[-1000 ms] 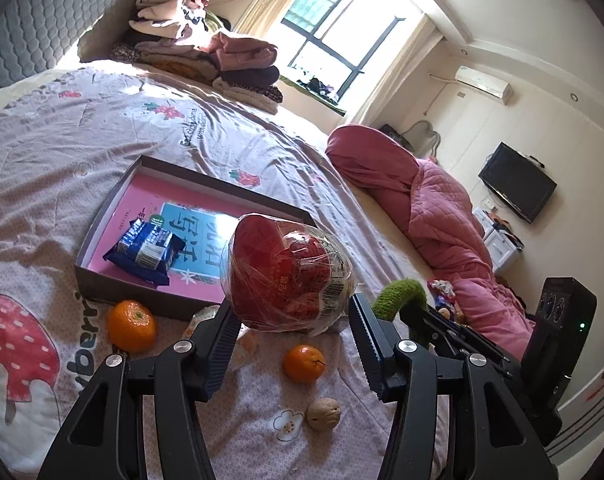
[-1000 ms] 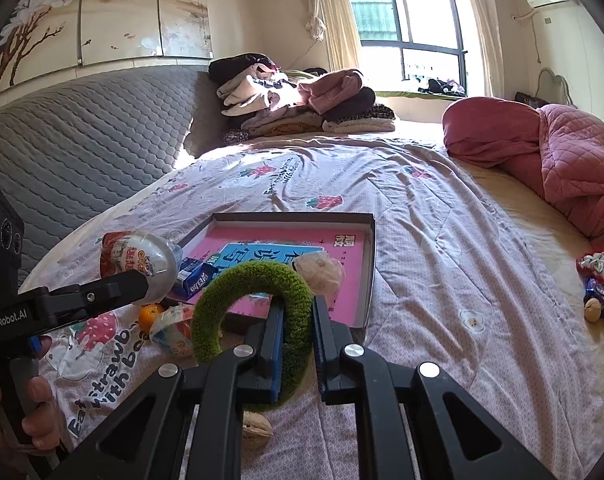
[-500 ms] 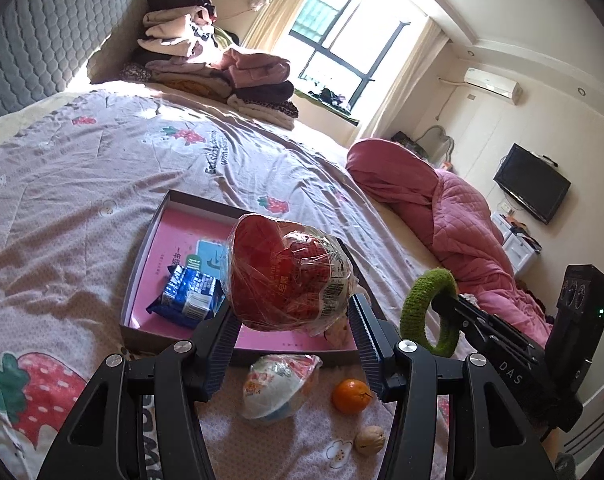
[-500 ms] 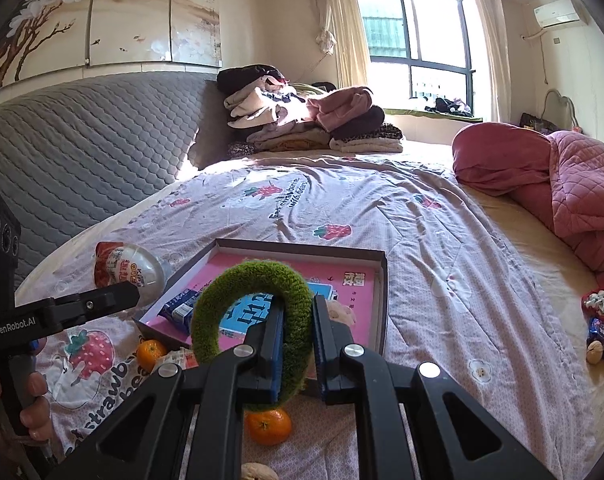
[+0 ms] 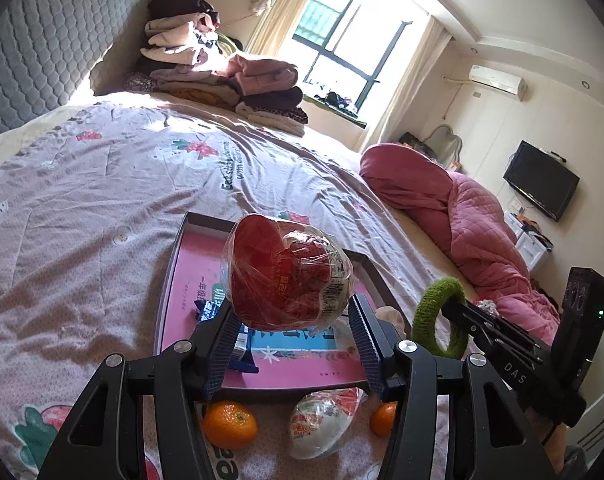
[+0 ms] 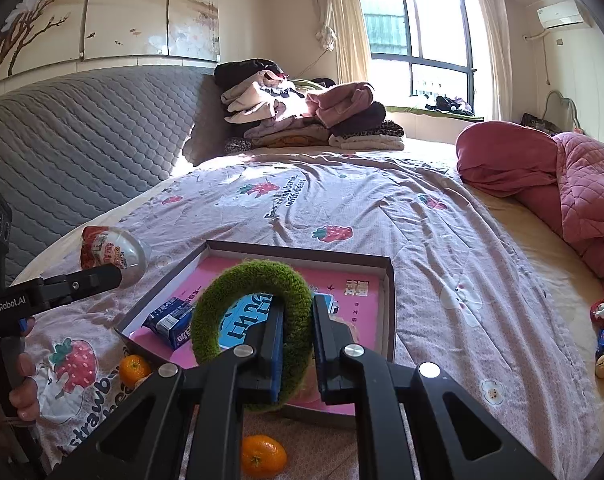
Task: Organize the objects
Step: 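Lower bagged red ball into tray with left gripper while right holds green ring above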
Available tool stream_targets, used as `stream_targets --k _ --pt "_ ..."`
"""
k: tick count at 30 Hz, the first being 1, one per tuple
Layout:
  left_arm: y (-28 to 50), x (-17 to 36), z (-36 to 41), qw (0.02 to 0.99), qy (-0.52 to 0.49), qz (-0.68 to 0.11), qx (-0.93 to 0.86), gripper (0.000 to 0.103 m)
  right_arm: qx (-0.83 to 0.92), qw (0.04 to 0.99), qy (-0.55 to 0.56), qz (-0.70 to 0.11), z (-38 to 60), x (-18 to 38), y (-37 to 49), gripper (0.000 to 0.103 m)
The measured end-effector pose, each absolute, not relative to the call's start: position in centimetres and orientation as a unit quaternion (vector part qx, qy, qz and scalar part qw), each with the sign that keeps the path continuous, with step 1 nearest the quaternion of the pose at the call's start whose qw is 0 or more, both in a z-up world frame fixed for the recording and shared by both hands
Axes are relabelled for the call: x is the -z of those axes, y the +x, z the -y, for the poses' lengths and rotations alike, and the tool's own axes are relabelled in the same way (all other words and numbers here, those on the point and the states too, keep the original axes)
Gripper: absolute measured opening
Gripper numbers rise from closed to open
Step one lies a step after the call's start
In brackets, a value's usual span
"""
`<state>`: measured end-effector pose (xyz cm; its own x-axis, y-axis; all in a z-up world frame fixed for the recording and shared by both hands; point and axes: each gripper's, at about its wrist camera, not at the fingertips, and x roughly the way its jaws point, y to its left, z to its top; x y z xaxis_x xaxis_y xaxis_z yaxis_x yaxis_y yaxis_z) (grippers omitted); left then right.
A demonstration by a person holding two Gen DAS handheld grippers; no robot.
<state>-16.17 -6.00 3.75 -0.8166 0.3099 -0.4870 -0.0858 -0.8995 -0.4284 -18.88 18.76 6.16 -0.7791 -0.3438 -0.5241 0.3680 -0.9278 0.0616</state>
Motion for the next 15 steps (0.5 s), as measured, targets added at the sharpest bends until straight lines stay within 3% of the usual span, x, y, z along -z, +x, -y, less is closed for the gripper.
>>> stream_targets --k 15 --pt "-19.8 -2.4 5.6 0.102 -0.292 0.175 -0.935 0.057 0.941 0.179 0.286 -0.020 -18.6 -4.4 -21.9 0.013"
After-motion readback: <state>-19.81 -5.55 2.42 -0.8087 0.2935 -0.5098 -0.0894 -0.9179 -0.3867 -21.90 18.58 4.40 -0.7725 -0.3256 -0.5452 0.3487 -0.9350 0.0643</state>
